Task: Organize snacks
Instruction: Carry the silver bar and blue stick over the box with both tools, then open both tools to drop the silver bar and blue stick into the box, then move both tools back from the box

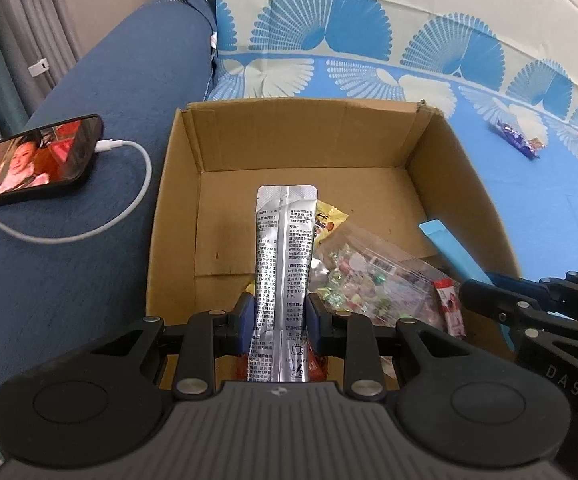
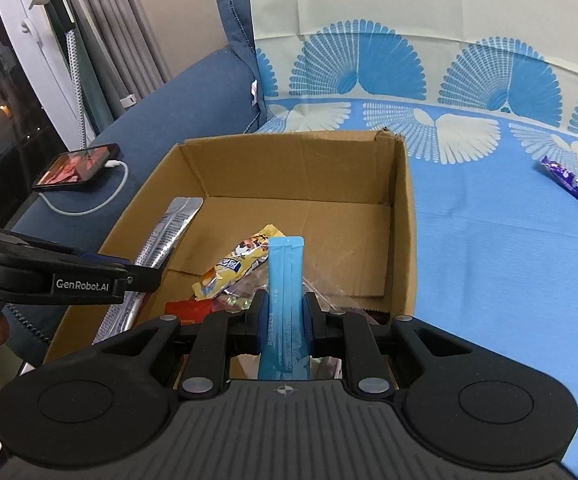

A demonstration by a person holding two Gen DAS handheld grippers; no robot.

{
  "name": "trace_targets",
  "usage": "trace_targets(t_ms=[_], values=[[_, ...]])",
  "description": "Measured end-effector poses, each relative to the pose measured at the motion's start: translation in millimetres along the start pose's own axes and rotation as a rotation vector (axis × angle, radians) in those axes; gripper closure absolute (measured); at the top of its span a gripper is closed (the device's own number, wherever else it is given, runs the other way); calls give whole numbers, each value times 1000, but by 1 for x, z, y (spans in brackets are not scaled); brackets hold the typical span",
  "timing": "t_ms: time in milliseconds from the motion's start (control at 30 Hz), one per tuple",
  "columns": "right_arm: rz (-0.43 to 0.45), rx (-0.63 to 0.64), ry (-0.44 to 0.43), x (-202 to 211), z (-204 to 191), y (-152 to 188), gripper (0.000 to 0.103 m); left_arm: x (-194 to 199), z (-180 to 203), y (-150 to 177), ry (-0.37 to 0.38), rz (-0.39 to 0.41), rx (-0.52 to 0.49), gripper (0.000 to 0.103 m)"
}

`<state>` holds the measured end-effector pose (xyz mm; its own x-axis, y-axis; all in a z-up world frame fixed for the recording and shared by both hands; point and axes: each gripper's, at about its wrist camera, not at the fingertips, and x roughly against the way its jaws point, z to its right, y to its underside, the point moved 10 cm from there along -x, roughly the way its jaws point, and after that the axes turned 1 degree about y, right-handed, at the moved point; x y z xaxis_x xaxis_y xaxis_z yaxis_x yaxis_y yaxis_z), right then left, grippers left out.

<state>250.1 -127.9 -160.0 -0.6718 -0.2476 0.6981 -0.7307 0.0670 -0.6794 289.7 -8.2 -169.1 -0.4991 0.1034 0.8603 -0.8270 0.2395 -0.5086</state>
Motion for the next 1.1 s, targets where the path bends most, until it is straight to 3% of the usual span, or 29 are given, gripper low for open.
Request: trace_targets(t_ms=[500, 533, 567, 633, 800, 1100], values=[[-7, 27, 21, -37, 9, -16, 81, -36, -2, -8, -37, -48, -35, 71], [-14, 31, 14, -39, 9, -17, 79, -37, -3, -9, -41, -50, -38, 64], [-25, 33, 4, -40, 9, -17, 75, -36, -3, -10, -50, -53, -51, 39], [-60, 25, 8, -42, 10, -15, 35, -32, -7, -12, -93, -49, -60, 1], [-45, 23, 28, -12, 11, -5, 27, -4, -13, -5, -106, -17, -33, 0], [-6, -27, 25, 70, -11, 30, 14, 64, 7, 45, -60, -8, 4, 0]])
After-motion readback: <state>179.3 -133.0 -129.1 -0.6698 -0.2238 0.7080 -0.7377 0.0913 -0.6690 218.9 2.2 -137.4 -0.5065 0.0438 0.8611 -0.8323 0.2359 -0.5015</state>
